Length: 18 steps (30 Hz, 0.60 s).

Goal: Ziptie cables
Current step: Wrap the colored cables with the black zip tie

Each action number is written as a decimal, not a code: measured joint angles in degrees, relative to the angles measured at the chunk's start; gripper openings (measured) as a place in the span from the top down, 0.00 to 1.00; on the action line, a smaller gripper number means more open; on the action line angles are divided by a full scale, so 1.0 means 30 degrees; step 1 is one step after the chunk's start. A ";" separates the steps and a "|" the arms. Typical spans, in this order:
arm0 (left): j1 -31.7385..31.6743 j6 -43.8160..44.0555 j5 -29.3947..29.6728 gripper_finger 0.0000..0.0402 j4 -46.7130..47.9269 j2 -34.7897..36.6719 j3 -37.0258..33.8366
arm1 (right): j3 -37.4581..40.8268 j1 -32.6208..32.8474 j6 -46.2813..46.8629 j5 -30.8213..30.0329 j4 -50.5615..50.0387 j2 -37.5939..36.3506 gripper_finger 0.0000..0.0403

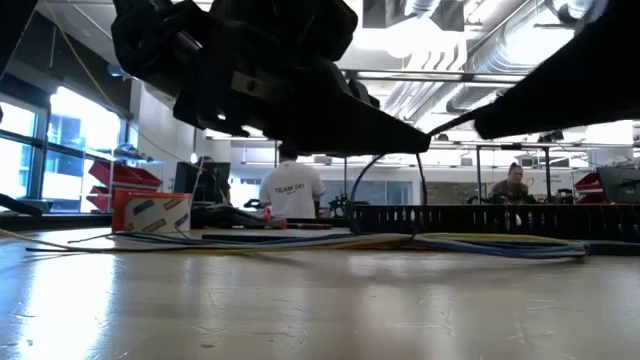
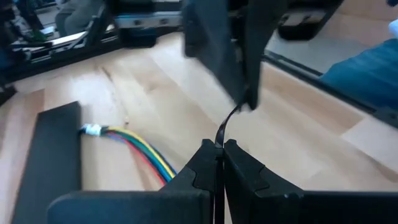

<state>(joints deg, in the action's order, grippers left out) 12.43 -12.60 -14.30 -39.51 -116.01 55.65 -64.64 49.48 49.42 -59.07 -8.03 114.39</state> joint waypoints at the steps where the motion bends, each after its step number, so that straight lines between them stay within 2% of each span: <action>1: -0.0008 -0.0026 0.0186 1.00 0.0034 0.0000 0.0002 | 0.0000 0.0095 0.0253 0.0176 0.0000 0.0000 1.00; 5: -0.0032 -0.0204 0.1128 1.00 0.0172 0.0000 0.0002 | 0.0000 0.0426 0.1268 0.0370 -0.0151 0.0000 1.00; 10: -0.0090 -0.0189 0.1308 1.00 0.0279 0.0000 -0.0012 | -0.0007 0.0503 0.1511 0.0852 -0.0701 -0.0223 1.00; 14: -0.0028 -0.0025 0.1205 1.00 0.0315 0.0000 -0.0019 | -0.0036 0.0631 0.3022 0.2878 -0.3695 -0.1482 0.99; 18: 0.0129 -0.0026 0.1126 1.00 0.0267 0.0000 -0.0019 | -0.0036 0.0822 0.4808 0.4789 -0.6418 -0.2449 0.90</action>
<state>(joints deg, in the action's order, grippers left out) 12.82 -12.68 -10.92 -38.71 -116.01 55.59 -64.75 51.95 63.84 -44.70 -27.29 107.04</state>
